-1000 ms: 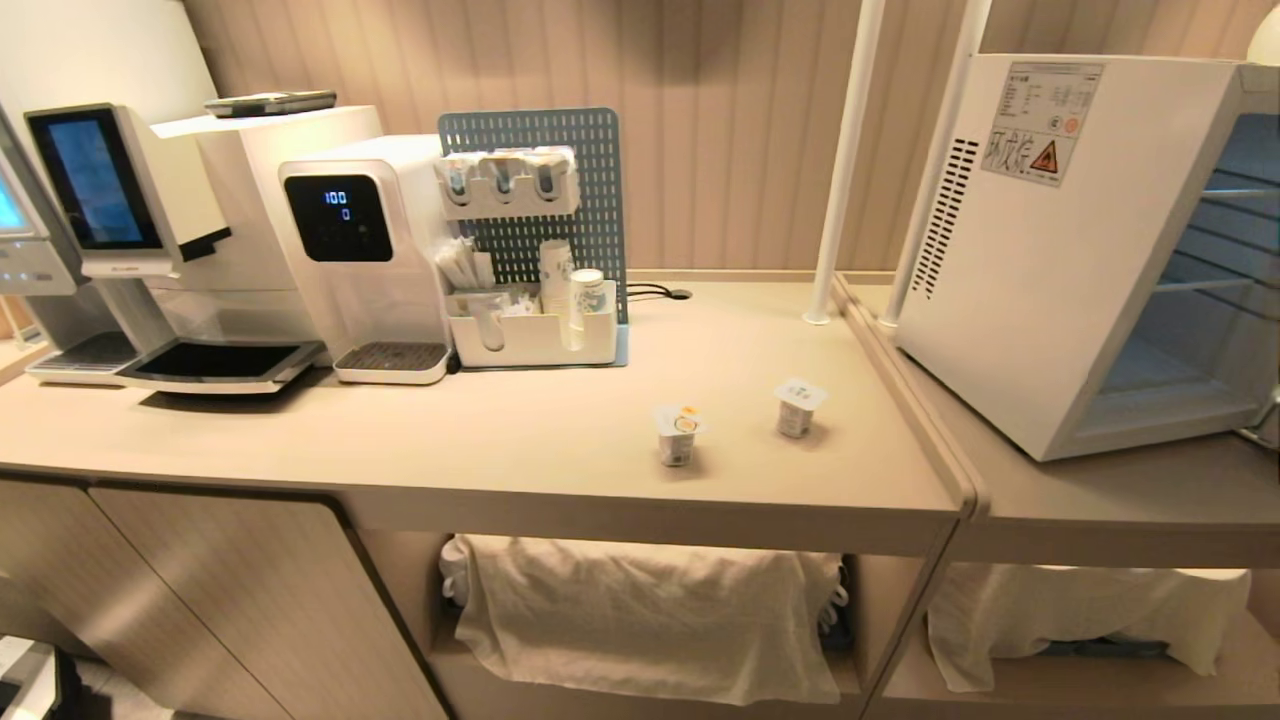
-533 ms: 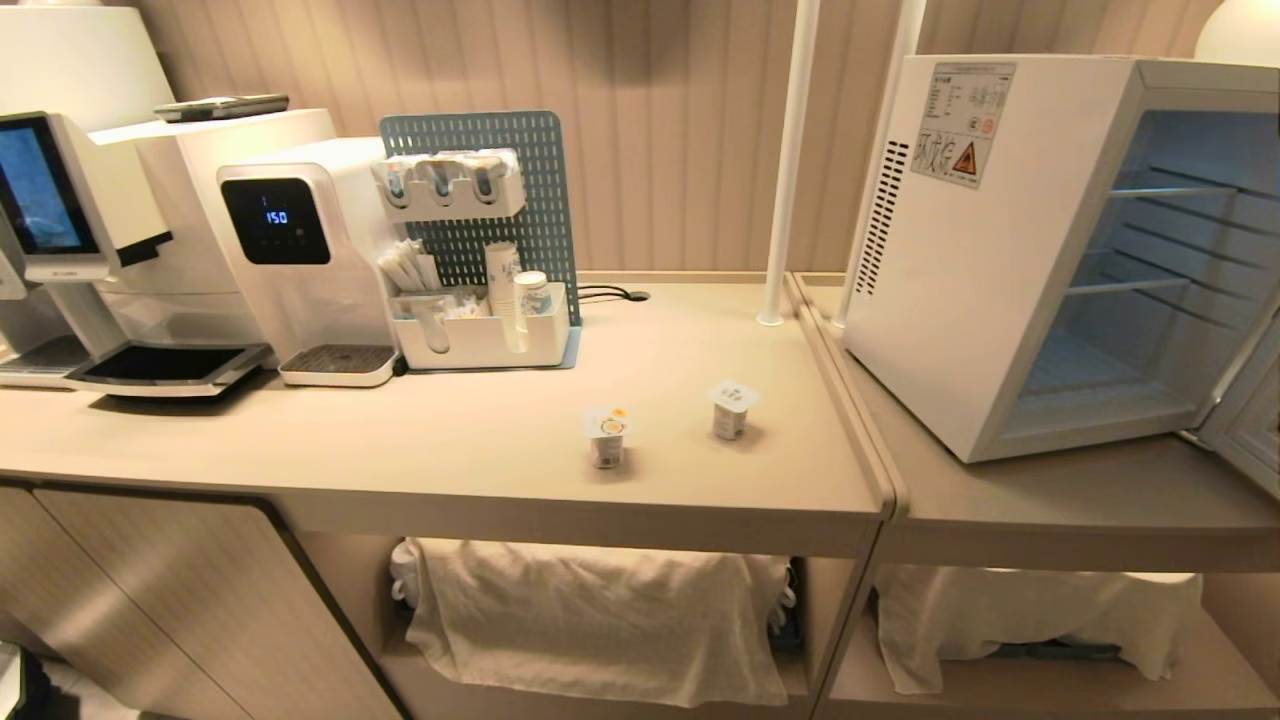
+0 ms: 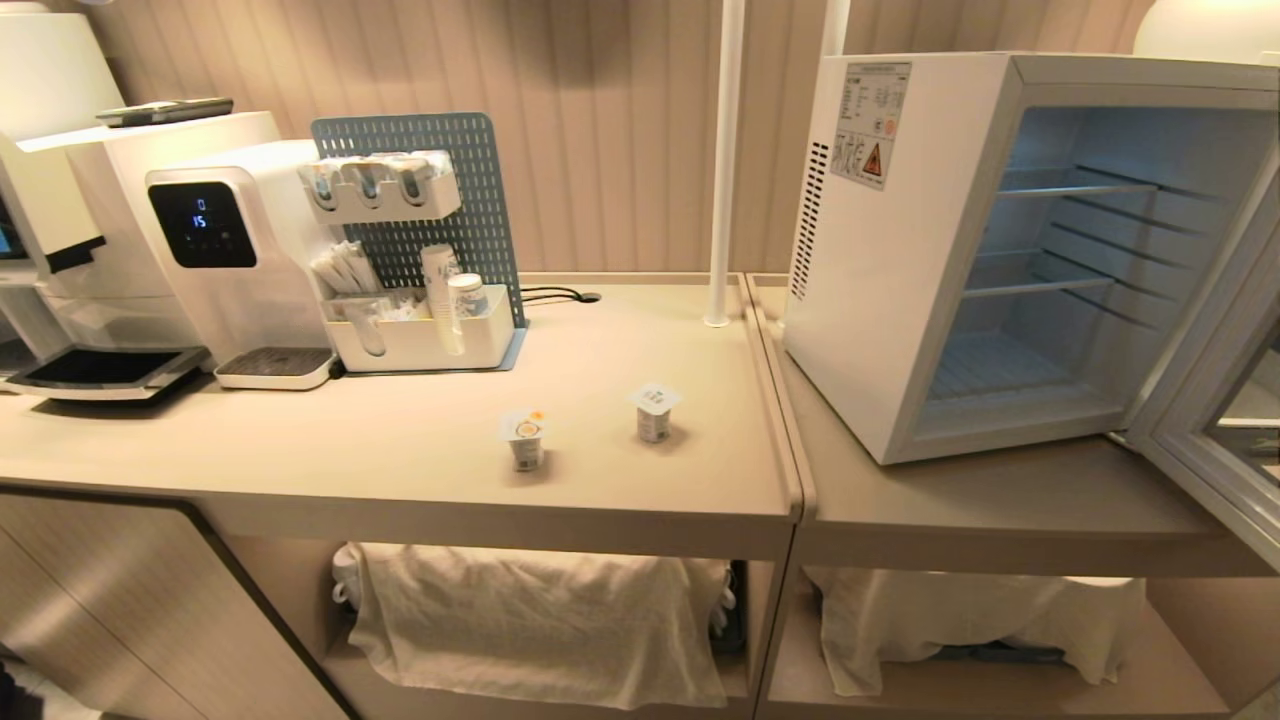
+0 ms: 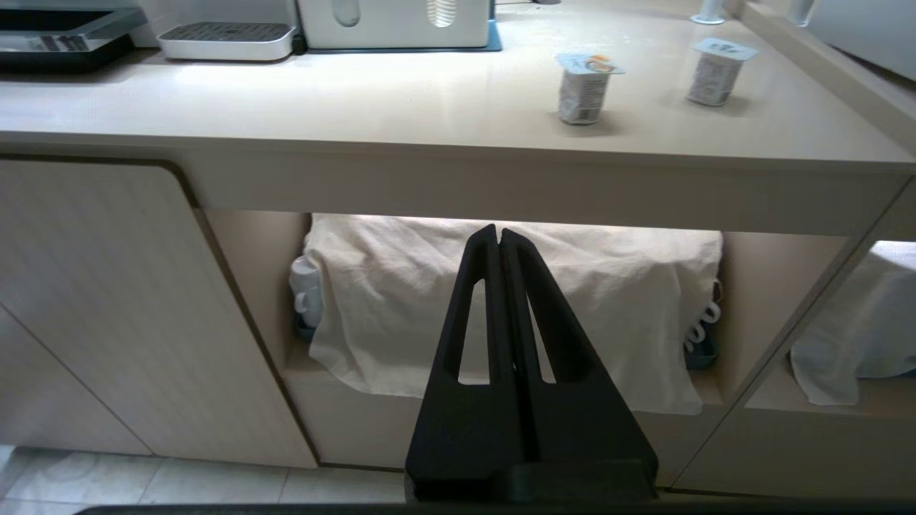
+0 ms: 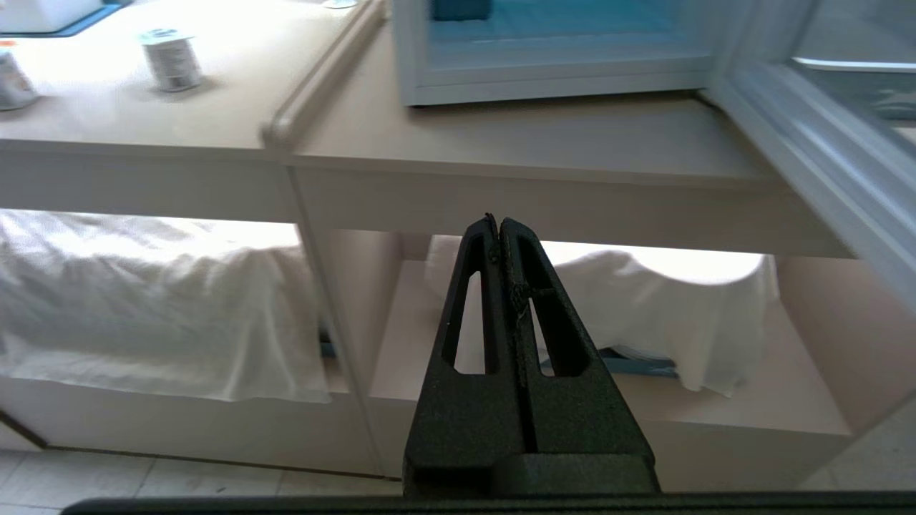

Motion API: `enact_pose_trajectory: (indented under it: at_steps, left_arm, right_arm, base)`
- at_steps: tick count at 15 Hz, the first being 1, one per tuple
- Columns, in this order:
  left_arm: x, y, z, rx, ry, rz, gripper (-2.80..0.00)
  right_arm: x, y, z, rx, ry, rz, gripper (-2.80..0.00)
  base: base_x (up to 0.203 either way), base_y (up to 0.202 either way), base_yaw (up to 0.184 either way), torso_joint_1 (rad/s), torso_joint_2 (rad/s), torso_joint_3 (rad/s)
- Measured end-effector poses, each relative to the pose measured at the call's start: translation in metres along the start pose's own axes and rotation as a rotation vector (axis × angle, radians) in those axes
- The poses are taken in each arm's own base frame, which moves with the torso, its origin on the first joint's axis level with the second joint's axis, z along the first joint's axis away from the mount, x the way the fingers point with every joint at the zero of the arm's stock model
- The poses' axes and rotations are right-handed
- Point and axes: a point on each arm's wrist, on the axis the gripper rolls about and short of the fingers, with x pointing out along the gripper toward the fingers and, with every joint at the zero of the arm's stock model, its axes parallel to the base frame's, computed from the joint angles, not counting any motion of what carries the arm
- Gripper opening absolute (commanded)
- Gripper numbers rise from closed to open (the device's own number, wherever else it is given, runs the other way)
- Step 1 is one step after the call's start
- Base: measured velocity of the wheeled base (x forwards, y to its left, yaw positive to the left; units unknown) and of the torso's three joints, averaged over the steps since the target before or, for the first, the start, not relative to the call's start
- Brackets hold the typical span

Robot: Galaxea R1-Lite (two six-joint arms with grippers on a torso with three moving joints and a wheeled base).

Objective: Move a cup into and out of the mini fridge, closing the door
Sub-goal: Close the freezer door

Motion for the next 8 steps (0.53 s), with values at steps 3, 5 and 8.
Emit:
enact_pose_trajectory:
  at_steps: [3,5,8]
  left_arm:
    - [0.0,0.0,0.0,0.0,0.0,0.002,-2.8]
    - [0.0,0.0,0.0,0.0,0.0,0.001,-2.8]
    - [0.0,0.0,0.0,0.0,0.0,0.0,-2.8]
  right_arm:
    - [0.0,0.0,0.0,0.0,0.0,0.0,-2.8]
    - [0.0,0.0,0.0001,0.0,0.0,0.0,-2.8]
    - [0.0,0.0,0.0001,0.0,0.0,0.0,-2.8]
  base:
    - [0.0,-0.195,0.0,0.002,0.0,0.0]
    - [0.0,-0.195,-0.002,0.005,0.01,0.003]
    - [0.0,-0.197,0.001,0.0,0.01,0.005]
